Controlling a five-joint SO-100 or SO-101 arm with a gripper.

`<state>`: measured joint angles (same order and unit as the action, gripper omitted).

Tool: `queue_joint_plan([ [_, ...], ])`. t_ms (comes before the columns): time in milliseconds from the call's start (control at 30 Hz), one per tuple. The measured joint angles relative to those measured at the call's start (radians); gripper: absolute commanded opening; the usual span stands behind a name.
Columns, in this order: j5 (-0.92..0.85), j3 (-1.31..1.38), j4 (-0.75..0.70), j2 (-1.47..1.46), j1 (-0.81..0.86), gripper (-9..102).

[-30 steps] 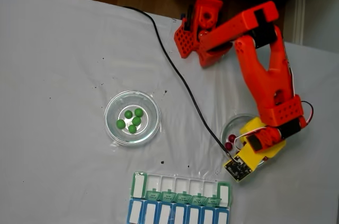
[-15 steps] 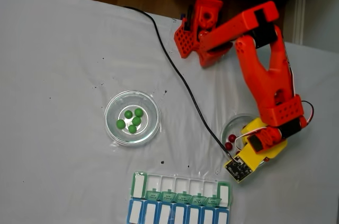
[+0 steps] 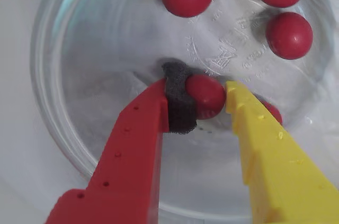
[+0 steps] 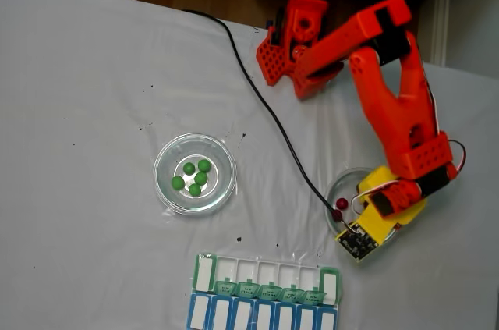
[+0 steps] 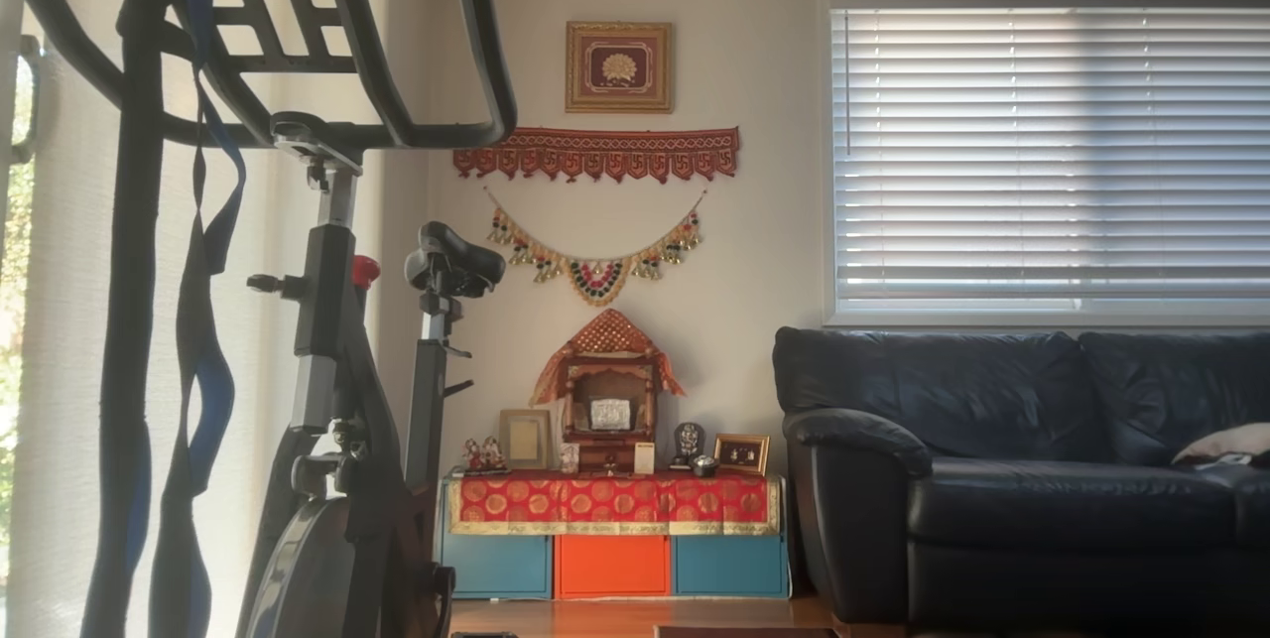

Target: Sort medicines into box.

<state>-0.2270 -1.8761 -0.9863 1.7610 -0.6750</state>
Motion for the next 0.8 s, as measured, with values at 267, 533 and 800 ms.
queue_joint_plan([
  [267,0.025,-0.017,-0.021,0.224,0.069,1],
  [533,0.028,-0.017,-0.060,0.388,0.153,1],
  [800,-0.026,-0.014,-0.071,0.393,0.267,1],
])
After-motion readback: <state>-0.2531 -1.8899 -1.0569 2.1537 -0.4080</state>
